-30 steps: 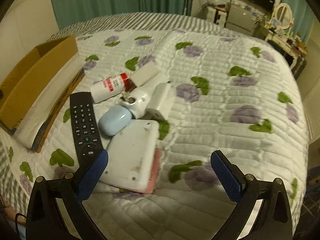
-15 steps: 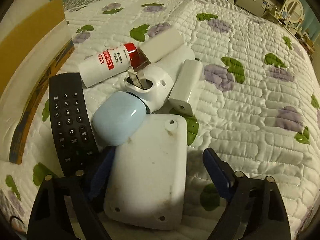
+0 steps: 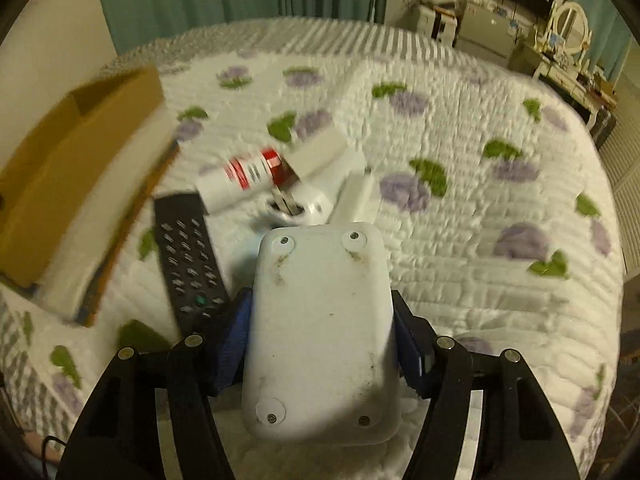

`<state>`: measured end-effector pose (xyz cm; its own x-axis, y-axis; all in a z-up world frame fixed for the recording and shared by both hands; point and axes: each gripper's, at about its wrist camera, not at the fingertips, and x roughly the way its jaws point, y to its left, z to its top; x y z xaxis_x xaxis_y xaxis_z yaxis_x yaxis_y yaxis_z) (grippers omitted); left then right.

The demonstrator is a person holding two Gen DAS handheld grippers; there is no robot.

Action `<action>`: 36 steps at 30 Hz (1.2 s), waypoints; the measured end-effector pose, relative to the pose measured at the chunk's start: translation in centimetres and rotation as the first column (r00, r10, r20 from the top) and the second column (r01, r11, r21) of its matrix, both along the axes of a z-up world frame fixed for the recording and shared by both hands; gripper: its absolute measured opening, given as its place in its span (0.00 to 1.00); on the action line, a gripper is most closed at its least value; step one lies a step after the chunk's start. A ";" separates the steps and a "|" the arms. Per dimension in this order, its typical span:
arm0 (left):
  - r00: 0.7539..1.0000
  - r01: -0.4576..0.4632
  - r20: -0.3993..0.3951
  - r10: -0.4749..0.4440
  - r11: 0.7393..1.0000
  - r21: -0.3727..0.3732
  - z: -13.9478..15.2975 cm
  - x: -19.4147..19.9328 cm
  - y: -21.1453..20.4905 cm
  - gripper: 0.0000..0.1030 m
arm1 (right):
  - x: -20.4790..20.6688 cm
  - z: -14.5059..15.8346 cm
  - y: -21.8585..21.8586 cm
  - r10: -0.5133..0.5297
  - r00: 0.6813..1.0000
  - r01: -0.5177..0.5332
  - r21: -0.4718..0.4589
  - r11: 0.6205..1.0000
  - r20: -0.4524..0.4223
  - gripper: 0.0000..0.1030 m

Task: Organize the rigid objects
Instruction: 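Reach the right tool to the white router and grasp it, then carry the white router into the box and open the right tool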

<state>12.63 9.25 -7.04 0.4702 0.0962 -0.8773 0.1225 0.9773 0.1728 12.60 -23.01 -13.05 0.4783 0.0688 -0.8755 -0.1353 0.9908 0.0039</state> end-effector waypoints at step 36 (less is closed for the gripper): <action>1.000 0.004 -0.007 -0.004 0.999 -0.037 0.0 0.1 0.3 0.08 | 3.9 5.6 22.4 0.376 0.916 -0.391 0.105 0.914 0.138 0.73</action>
<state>12.75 9.58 -7.00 0.4641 0.0617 -0.8836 0.1274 0.9825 0.1355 16.53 -0.58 -7.47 0.4874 0.3744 -0.7888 -0.5116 0.8546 0.0895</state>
